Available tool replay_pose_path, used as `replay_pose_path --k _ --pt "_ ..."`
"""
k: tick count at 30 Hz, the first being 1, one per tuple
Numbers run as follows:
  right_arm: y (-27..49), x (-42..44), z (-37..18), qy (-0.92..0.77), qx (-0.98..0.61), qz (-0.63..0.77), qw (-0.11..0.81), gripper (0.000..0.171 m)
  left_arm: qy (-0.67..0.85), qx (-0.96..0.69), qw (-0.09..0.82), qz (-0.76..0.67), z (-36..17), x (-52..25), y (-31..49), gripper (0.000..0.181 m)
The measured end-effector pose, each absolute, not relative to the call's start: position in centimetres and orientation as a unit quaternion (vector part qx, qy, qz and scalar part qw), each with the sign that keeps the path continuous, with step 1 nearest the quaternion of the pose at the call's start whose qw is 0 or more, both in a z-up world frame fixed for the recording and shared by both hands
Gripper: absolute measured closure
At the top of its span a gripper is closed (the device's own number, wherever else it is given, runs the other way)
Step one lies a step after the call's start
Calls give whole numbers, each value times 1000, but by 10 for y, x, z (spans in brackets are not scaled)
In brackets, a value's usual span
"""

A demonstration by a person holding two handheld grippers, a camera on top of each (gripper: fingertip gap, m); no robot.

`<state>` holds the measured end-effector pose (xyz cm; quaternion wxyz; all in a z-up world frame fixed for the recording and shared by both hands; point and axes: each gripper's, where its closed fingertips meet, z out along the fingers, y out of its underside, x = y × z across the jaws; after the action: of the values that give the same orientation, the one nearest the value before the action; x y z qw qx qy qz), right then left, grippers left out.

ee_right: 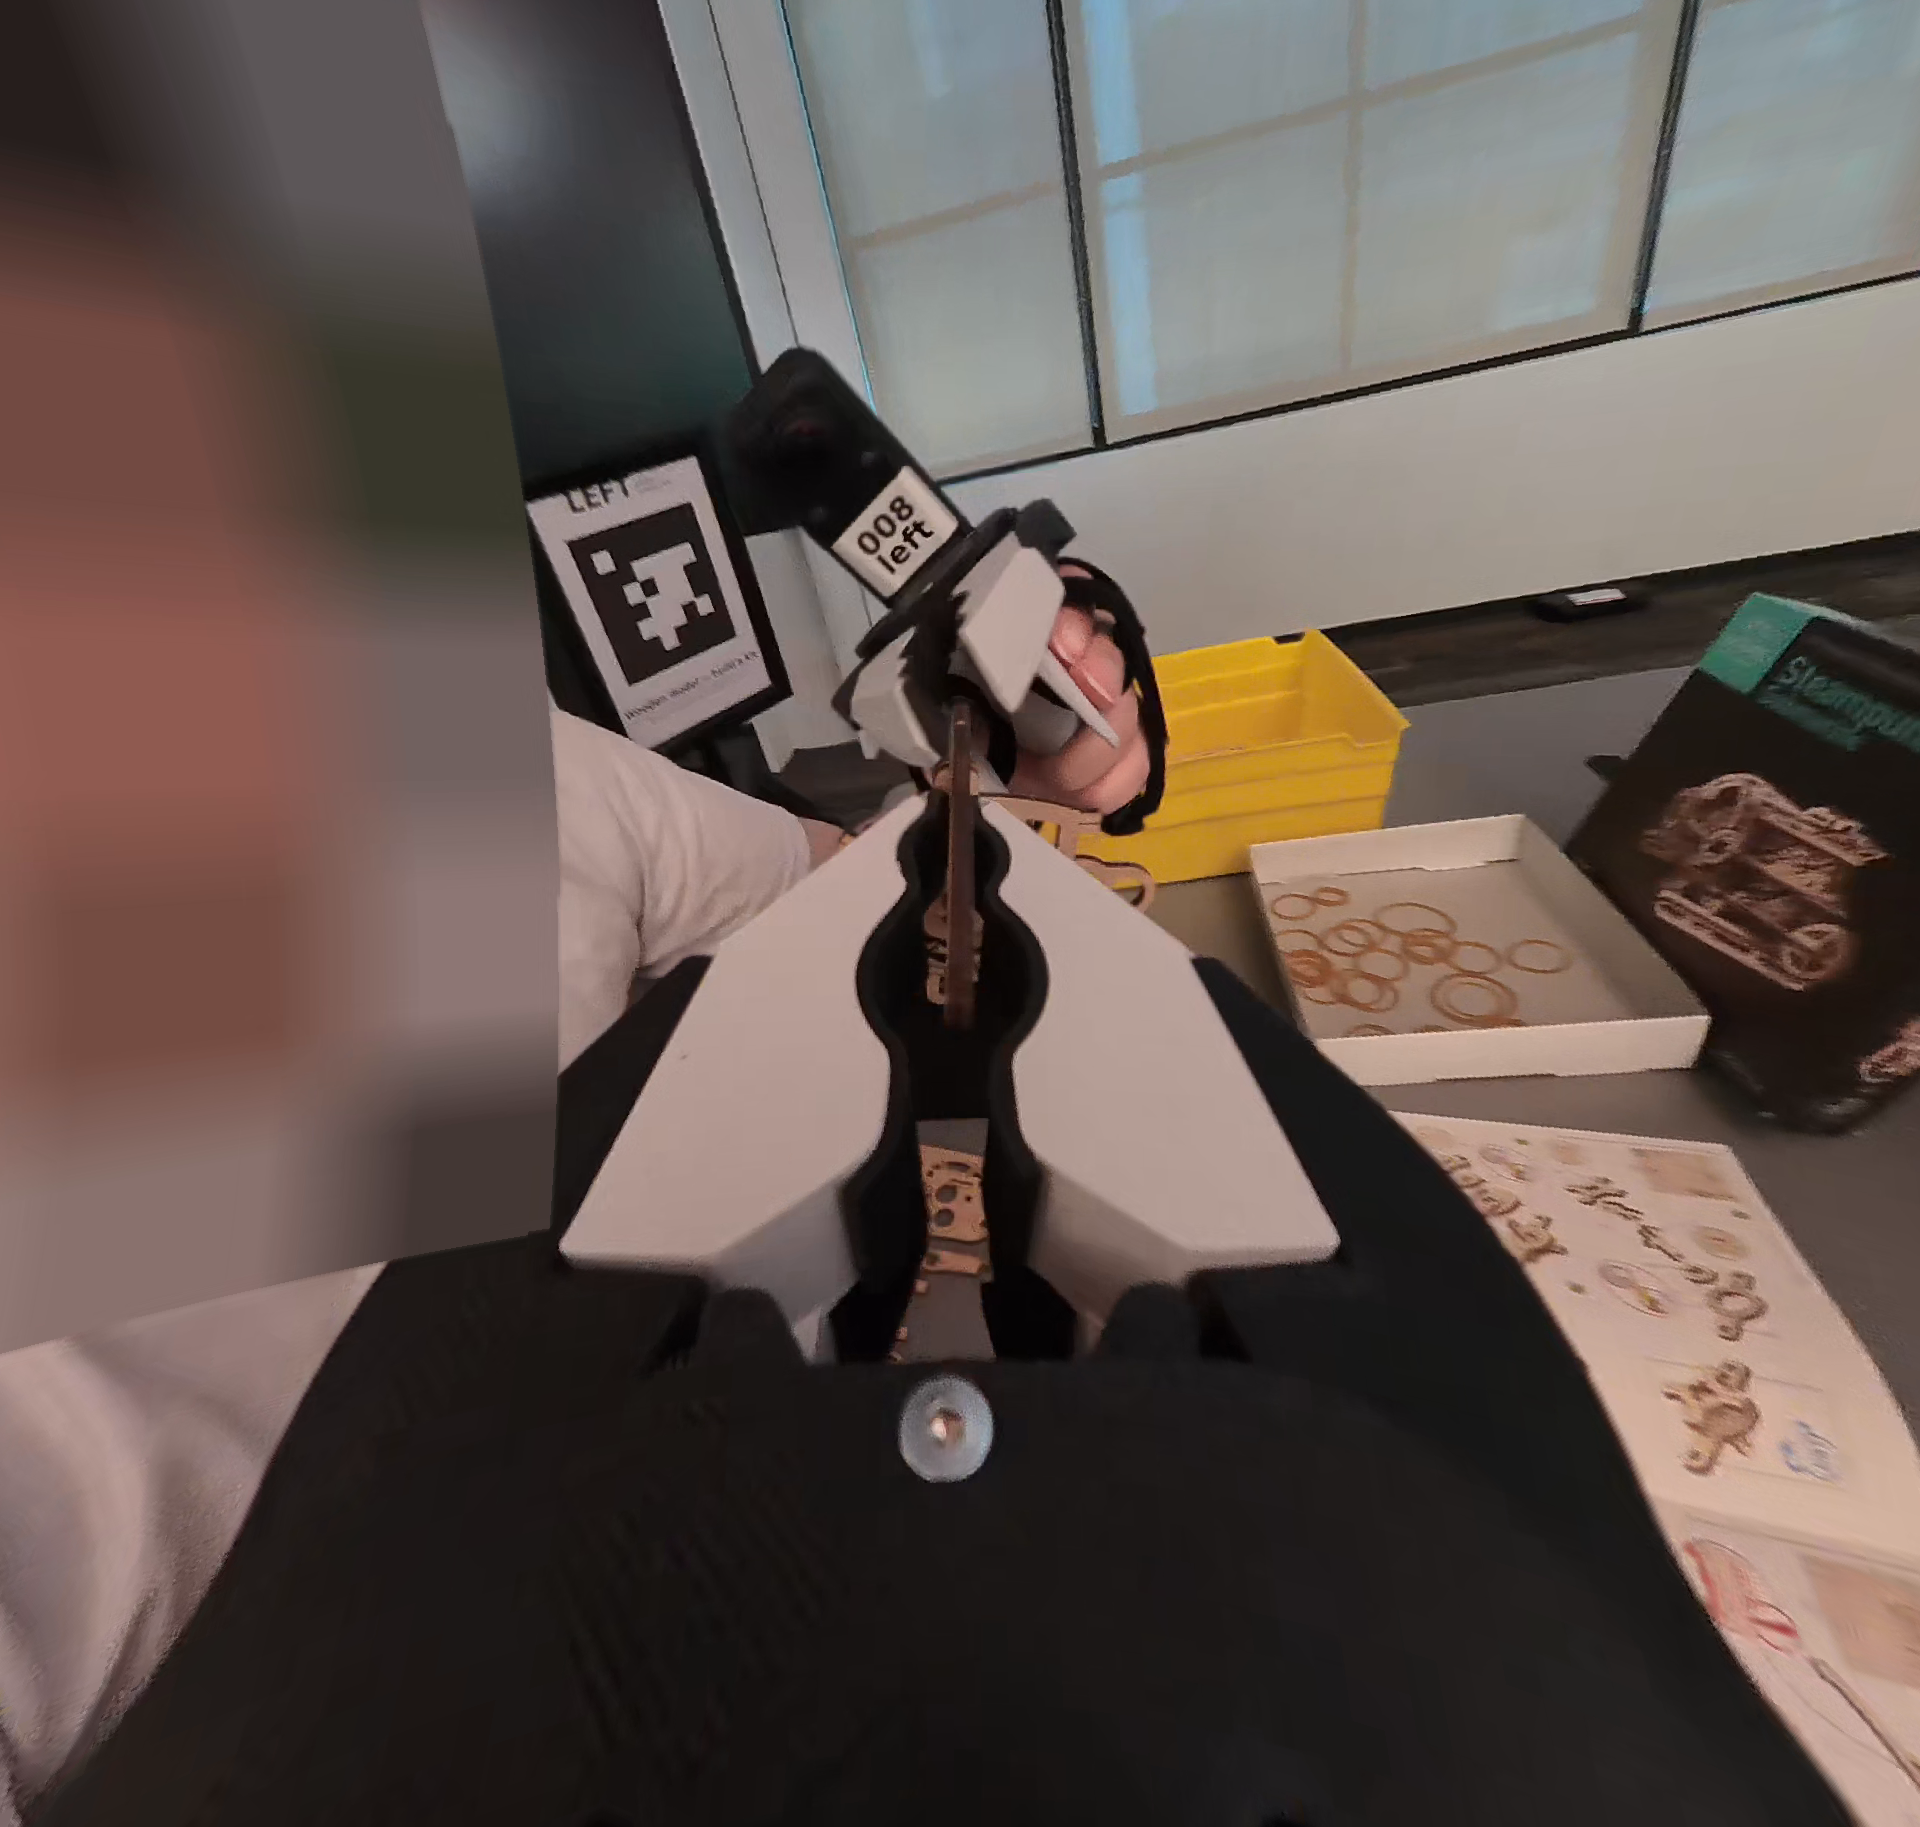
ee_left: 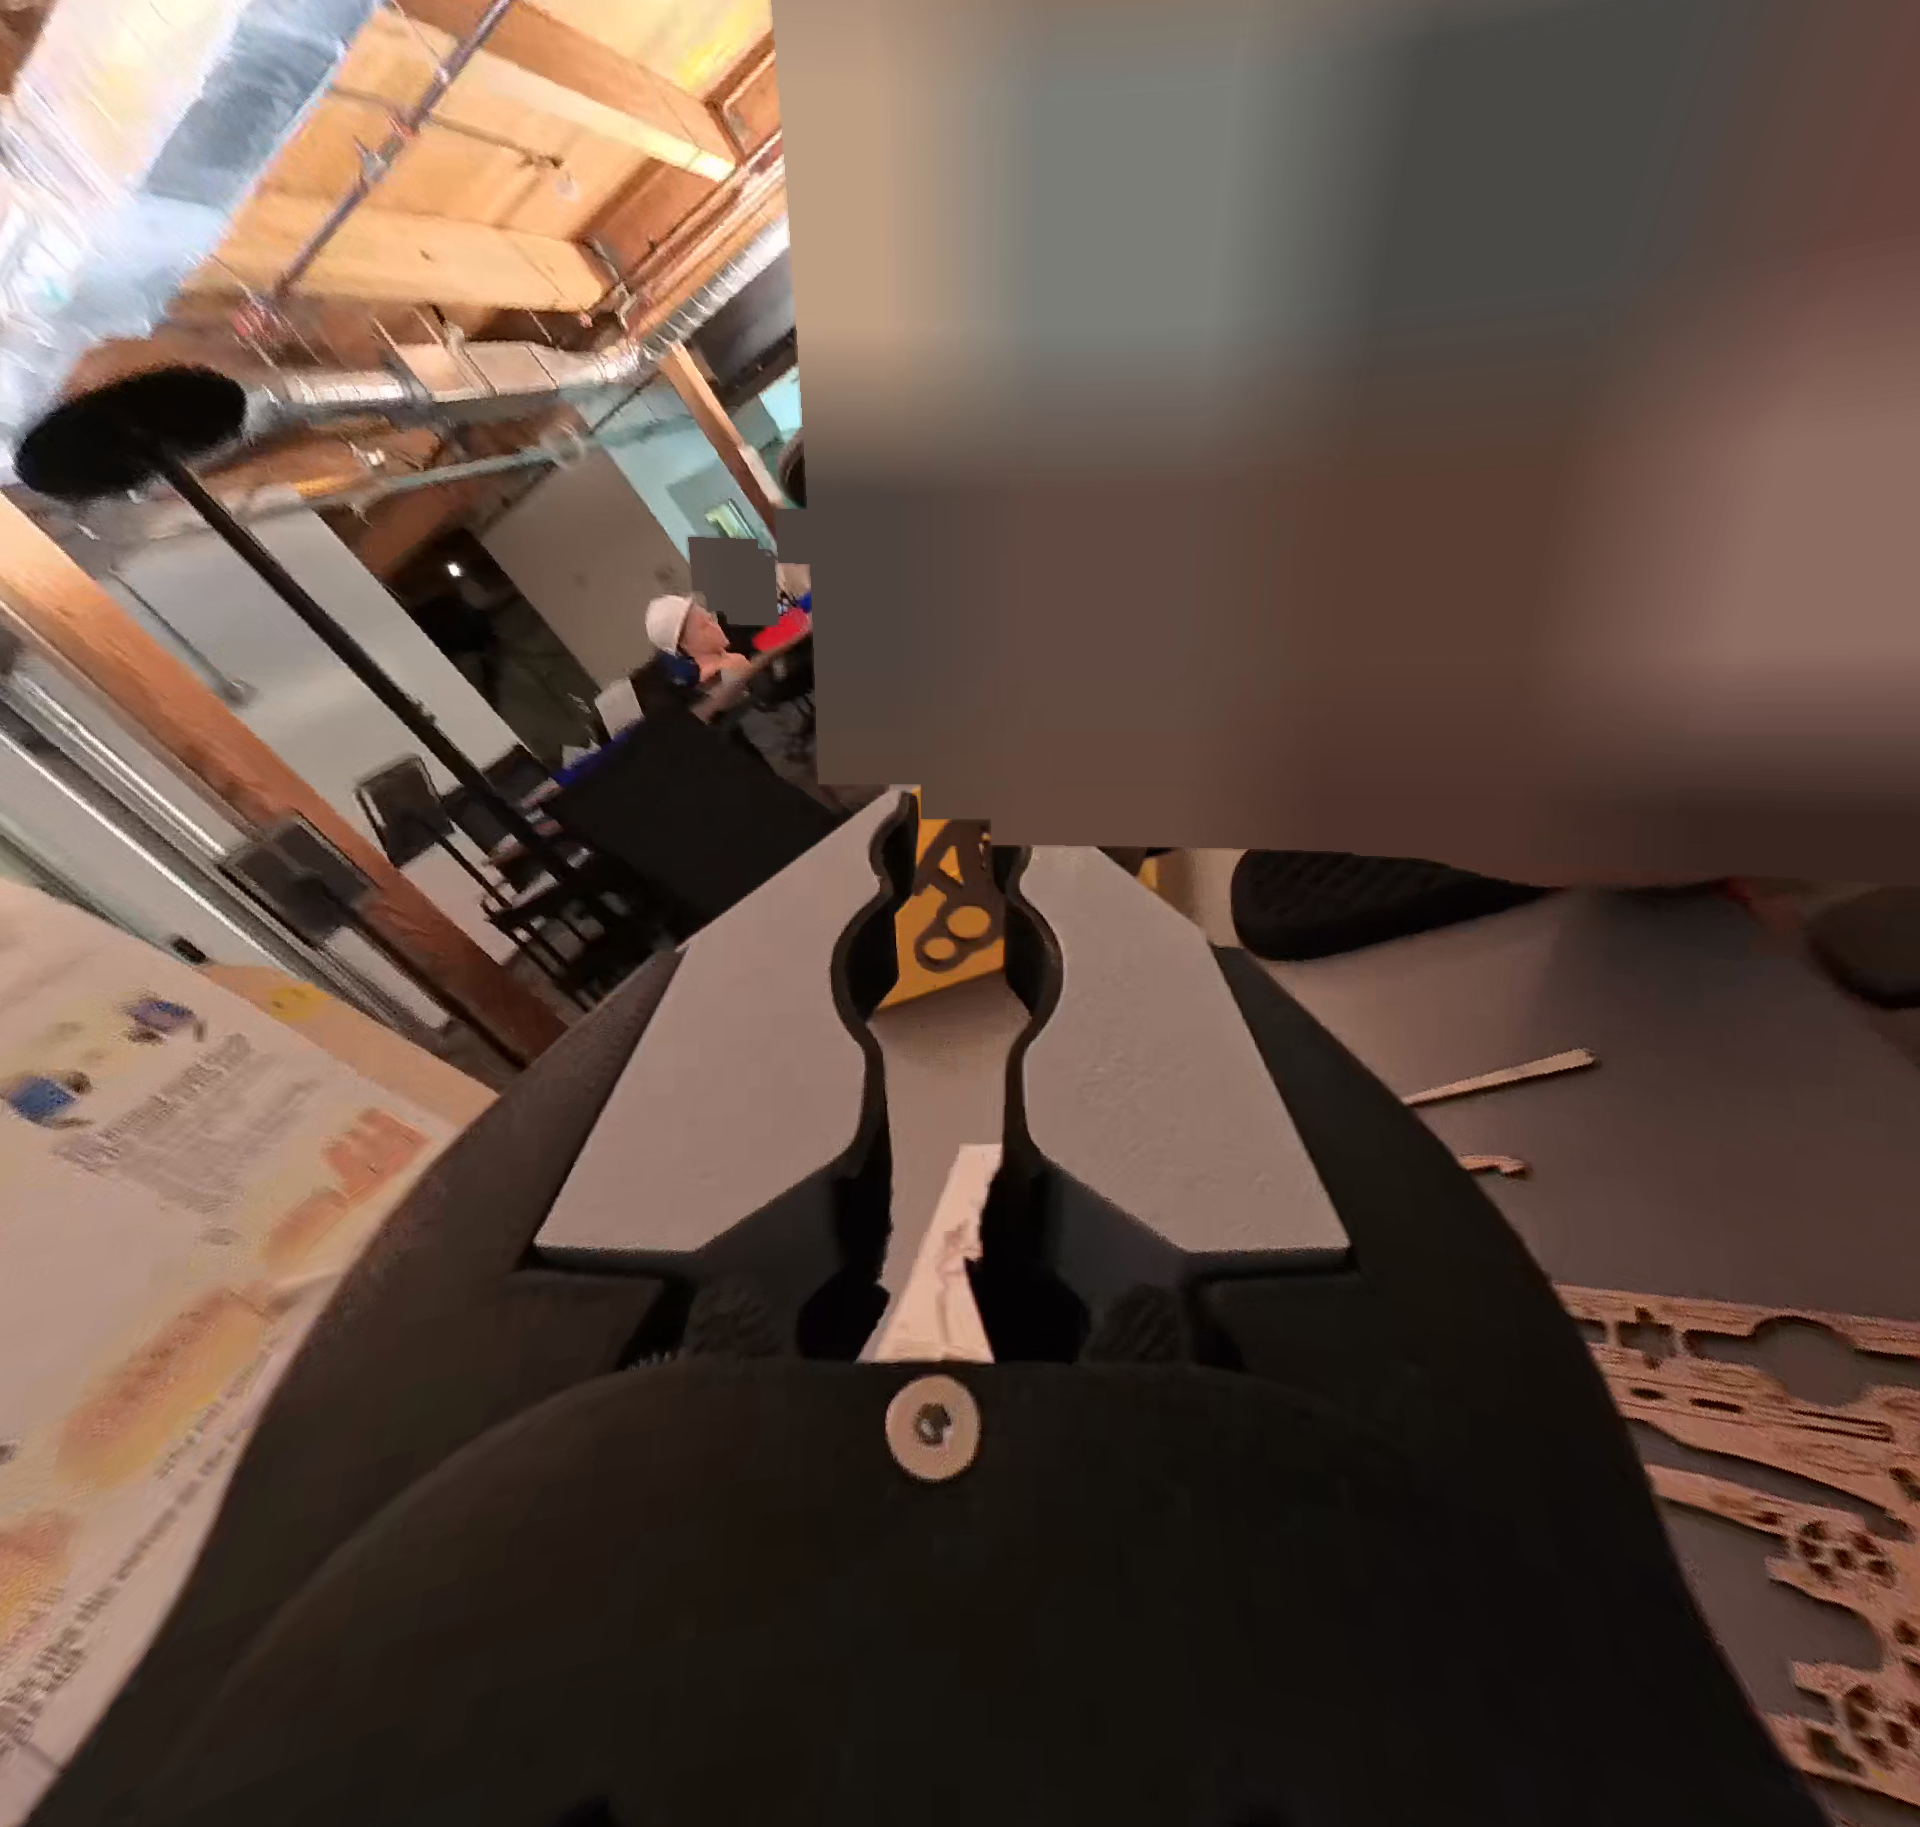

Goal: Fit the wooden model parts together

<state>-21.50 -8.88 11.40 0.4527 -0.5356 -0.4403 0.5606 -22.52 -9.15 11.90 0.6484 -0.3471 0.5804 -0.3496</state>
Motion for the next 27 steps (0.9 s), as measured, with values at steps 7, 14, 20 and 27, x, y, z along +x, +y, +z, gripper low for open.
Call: replay_pose_path --k 7,14,20,27 --pt "-87 -214 113 -455 -545 516 479 171 570 -381 614 -392 110 -217 -85 174" --pt "-83 -218 110 -482 -538 450 525 171 548 -380 597 -447 116 -218 -89 176" --pt "-83 -219 113 -498 -520 406 563 171 541 -377 593 -463 117 -217 -91 179" --pt "-85 -220 116 -501 -504 397 580 171 541 -372 609 -446 117 -216 -89 177"
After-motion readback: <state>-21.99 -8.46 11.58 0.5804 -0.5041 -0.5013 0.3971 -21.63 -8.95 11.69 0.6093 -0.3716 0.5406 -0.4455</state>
